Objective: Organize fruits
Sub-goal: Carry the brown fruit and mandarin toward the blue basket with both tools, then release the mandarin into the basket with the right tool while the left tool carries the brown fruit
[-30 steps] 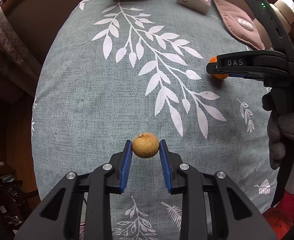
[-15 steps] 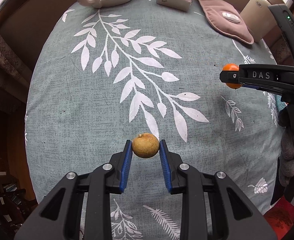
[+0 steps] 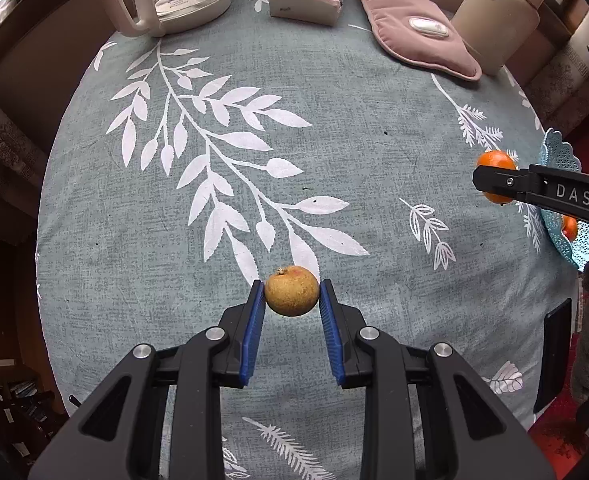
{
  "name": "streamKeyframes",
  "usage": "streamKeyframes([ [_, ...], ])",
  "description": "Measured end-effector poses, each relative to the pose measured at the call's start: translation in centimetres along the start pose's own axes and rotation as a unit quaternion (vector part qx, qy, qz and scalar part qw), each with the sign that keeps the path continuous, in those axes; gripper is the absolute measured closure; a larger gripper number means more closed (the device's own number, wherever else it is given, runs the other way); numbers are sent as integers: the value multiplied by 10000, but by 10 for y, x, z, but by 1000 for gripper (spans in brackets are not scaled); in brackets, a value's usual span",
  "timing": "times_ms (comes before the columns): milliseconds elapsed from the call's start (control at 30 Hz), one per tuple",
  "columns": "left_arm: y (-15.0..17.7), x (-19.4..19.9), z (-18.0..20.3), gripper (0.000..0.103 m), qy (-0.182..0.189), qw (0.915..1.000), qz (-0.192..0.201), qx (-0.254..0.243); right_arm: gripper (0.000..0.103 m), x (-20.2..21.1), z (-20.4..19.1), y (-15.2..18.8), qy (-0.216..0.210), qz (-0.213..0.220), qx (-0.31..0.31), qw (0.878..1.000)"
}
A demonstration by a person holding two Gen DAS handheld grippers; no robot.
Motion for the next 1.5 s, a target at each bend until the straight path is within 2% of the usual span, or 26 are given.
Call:
streamKeyframes([
  [433, -13, 12, 52, 75, 50, 9996, 119, -260, 65, 72, 108, 5, 310, 546, -856, 9944],
  [833, -21, 23, 104, 75, 86, 9977, 234, -635, 65, 119, 200, 37, 685, 852, -1581, 9813],
  [1067, -21, 26, 118, 75, 38, 9971, 256, -722, 65, 116, 225, 55, 900, 761, -1633, 9795],
  [1500, -23, 34, 141, 75, -72, 9958, 327, -854, 64, 106, 242, 61, 763, 672, -1717, 9799],
])
Point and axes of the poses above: each gripper's, at about its wrist camera, not at the fingertips, and x roughly against the way its jaws point, z to its right, y to its underside, the point moved 8 cm from there along -x, roughly the way its jaws point, and after that the axes turned 11 degrees about -y, right-handed, at the moved point
